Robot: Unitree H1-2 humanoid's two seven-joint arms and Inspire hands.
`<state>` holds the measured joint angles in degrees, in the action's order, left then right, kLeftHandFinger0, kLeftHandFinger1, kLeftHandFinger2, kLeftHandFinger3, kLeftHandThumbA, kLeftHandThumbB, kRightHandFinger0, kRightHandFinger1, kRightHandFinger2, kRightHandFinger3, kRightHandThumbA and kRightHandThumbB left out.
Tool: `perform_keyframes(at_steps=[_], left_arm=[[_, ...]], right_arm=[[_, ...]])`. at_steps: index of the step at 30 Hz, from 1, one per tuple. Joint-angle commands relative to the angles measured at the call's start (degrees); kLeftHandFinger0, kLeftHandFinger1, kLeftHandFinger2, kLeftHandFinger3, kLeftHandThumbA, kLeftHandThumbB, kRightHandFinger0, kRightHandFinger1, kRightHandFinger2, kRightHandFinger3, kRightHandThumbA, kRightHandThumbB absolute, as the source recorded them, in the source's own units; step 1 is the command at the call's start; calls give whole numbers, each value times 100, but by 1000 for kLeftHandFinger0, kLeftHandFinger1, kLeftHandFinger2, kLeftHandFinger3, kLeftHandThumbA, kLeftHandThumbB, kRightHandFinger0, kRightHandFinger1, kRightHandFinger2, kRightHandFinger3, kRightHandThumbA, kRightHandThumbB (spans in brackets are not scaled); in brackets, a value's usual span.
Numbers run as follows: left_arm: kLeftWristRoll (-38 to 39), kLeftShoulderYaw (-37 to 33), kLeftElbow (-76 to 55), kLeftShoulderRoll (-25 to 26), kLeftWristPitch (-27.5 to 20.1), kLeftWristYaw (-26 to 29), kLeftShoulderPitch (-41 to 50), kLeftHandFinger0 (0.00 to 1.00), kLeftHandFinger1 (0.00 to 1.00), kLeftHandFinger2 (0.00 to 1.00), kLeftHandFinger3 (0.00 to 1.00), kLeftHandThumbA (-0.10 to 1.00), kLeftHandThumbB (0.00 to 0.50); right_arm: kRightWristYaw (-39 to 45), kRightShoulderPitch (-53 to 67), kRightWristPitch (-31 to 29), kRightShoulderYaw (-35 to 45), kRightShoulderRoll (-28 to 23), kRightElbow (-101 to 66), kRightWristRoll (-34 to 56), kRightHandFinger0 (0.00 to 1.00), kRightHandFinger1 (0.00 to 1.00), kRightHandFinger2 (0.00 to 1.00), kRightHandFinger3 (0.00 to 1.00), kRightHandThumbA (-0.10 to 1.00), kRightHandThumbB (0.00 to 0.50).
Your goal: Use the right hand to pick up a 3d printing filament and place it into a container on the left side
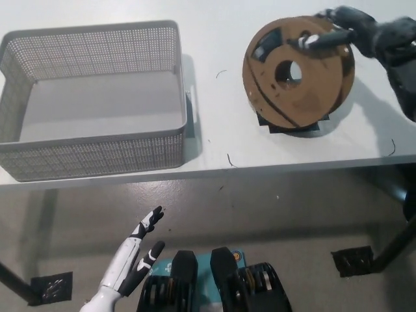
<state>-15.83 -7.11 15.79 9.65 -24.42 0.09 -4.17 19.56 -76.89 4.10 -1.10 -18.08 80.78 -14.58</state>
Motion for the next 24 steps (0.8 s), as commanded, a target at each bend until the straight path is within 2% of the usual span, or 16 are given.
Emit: perform_keyframes(at_steps=[1, 2, 5, 6, 7, 9, 10, 11, 12, 14, 15, 16, 20, 21, 22, 24], left_arm=[[107, 9, -136, 74, -223, -38, 7, 1000, 1000, 1000, 1000, 1000, 256], [84, 2, -143, 69, -213, -33, 11, 1000, 1000, 1000, 1000, 1000, 255], [86, -15, -157, 57, -194, -47, 50, 1000, 1000, 1000, 1000, 1000, 266], [89, -15, -164, 53, -190, -47, 63, 1000, 1000, 1000, 1000, 1000, 266], [65, -14, -160, 51, -198, -29, 69, 1000, 1000, 1000, 1000, 1000, 261], [42, -11, -157, 49, -201, -9, 79, 1000, 1000, 1000, 1000, 1000, 262], [38, -13, -164, 52, -209, -9, 81, 1000, 1000, 1000, 1000, 1000, 256], [18, -12, -153, 55, -231, 7, 83, 1000, 1000, 1000, 1000, 1000, 255], [2, -12, -140, 55, -249, 30, 90, 1000, 1000, 1000, 1000, 1000, 256], [-4, -5, -142, 54, -239, 27, 97, 1000, 1000, 1000, 1000, 1000, 253], [8, -7, -134, 55, -248, 23, 97, 1000, 1000, 1000, 1000, 1000, 250], [-12, -9, -122, 52, -250, 39, 84, 1000, 1000, 1000, 1000, 1000, 244], [-35, -37, -98, 69, -251, 57, 45, 1000, 1000, 1000, 1000, 1000, 233], [-41, -56, -90, 79, -251, 68, 36, 1000, 1000, 1000, 1000, 1000, 227], [-31, -70, -87, 82, -251, 70, 40, 1000, 1000, 1000, 1000, 1000, 228], [-2, -80, -79, 85, -251, 64, 43, 1000, 1000, 1000, 1000, 1000, 229]], right_arm=[[-70, 32, 844, 1907, -7, 195, 2142, 0, 325, 760, 980, -100, 170], [-1, 61, 848, 2087, -32, 200, 2226, 0, 330, 776, 864, -100, 176], [-124, 111, 923, 2542, -59, 232, 2360, 0, 275, 729, 286, -100, 194], [-132, 121, 926, 2622, -58, 237, 2365, 0, 269, 729, 281, -100, 194], [-171, 103, 972, 2772, -48, 240, 2410, 0, 218, 698, 250, -100, 156], [-191, 80, 956, 2921, -35, 233, 2400, 0, 186, 668, 316, -100, 147], [-274, 36, 976, 3062, -17, 221, 2474, 0, 173, 684, 470, -100, 144], [-328, -17, 1017, 3208, -10, 211, 2558, 0, 154, 681, 821, -100, 137], [-383, -70, 1055, 3395, -2, 201, 2662, 0, 143, 676, 1000, -100, 135], [-441, -212, 1118, 3754, -12, 203, 2883, 0, 119, 660, 867, -100, 152], [-345, -252, 1159, 3915, -44, 223, 2985, 0, 114, 656, 481, -100, 153], [-379, -323, 1194, 4195, -51, 223, 3201, 0, 113, 669, 482, -100, 140], [-399, -558, 1126, 4711, -46, 172, 3496, 0, 118, 721, 685, -100, 99], [-300, -623, 1160, 4882, -53, 165, 3603, 0, 150, 775, 670, -100, 84], [-364, -676, 1208, 5020, -59, 169, 3666, 0, 168, 794, 577, -100, 94], [-366, -758, 1231, 5228, -50, 160, 3782, 0, 244, 789, 741, -100, 99]])
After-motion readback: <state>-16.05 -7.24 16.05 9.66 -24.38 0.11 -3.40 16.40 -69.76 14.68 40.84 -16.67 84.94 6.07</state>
